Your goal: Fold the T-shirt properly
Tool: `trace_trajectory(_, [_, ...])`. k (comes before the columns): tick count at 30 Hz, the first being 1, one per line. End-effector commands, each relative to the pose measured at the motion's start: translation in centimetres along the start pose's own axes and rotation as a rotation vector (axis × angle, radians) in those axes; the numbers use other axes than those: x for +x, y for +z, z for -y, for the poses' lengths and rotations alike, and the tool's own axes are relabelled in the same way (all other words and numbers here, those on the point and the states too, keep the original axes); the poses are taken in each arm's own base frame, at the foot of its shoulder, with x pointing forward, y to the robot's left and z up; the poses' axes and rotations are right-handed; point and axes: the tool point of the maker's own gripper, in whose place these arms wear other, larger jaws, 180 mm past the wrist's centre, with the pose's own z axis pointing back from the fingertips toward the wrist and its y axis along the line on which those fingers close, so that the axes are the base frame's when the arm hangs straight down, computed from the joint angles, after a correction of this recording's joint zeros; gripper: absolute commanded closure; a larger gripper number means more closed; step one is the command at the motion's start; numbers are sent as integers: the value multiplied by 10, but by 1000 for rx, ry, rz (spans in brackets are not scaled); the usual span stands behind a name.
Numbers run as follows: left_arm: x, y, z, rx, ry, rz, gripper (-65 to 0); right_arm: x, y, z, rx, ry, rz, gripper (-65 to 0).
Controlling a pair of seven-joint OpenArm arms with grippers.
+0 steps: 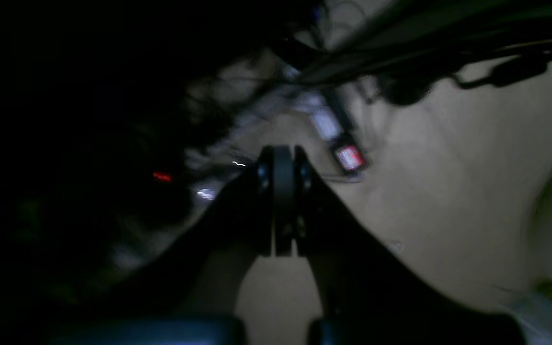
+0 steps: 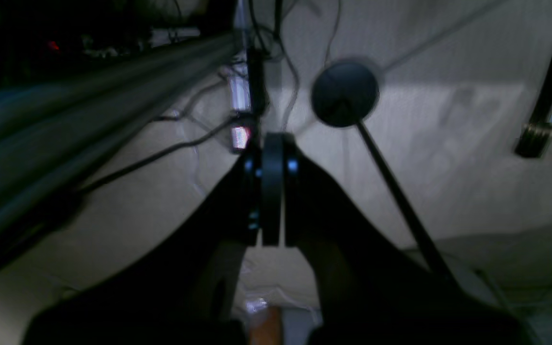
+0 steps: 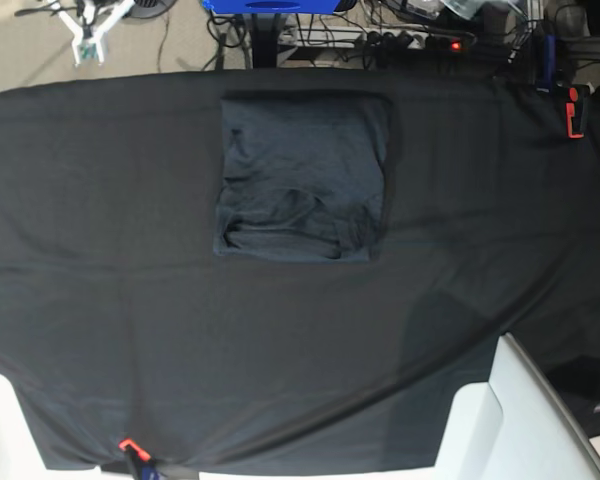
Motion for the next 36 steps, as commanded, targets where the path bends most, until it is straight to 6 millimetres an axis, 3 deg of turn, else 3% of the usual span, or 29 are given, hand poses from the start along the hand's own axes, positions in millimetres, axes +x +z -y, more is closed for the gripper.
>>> trace_trajectory(1, [-10, -8, 10, -36, 9, -23, 0, -10, -8, -2, 5, 19, -39, 0])
trace_trajectory(5, [-56, -63, 47, -165, 30, -132, 0, -52, -51, 5, -46, 141, -188, 0])
trace_trajectory(7, [-74, -91, 54, -181, 70, -143, 0, -76, -71, 18, -91, 232, -274, 0])
trace_trajectory(10, [-105, -133, 39, -92, 160, -168, 0, -114, -102, 49, -210, 378, -424, 0])
trace_trajectory(13, [-135, -154, 12, 13, 212, -241, 0, -138, -124, 99, -392, 530, -514, -6])
trace_trajectory(14, [-133, -157, 5, 34, 215, -243, 0, -131, -132, 114, -438, 596, -472, -6])
trace_trajectory(15, [-98, -172, -16, 62, 174, -144, 0, -120, -139, 123, -458, 668, -403, -8])
trace_trajectory(16, [-75, -179, -28, 80, 146, -72, 0, -105, -146, 125, -454, 743, -308, -8])
trace_trajectory(18, [-54, -183, -43, 97, 114, -9, 0, -74, -154, 121, -403, 854, -78, -8])
trace_trajectory(20, [-55, -183, -54, 110, 107, -38, 0, -52, -155, 101, -333, 849, 130, -8])
trace_trajectory(21, [-61, -182, -56, 112, 107, -76, 0, -52, -152, 98, -330, 806, 168, -8])
trace_trajectory(26, [-74, -176, -78, 140, 85, -167, 0, -62, -143, 119, -449, 507, 145, -8])
trace_trajectory(29, [-79, -169, -91, 161, 75, -178, 0, -65, -141, 121, -478, 393, 150, -5])
trace_trajectory(32, [-76, -169, -96, 167, 70, -171, 0, -61, -142, 122, -490, 350, 161, -5])
trace_trajectory(36, [-55, -176, -98, 168, 48, -113, 0, -48, -145, 121, -491, 350, 182, -6])
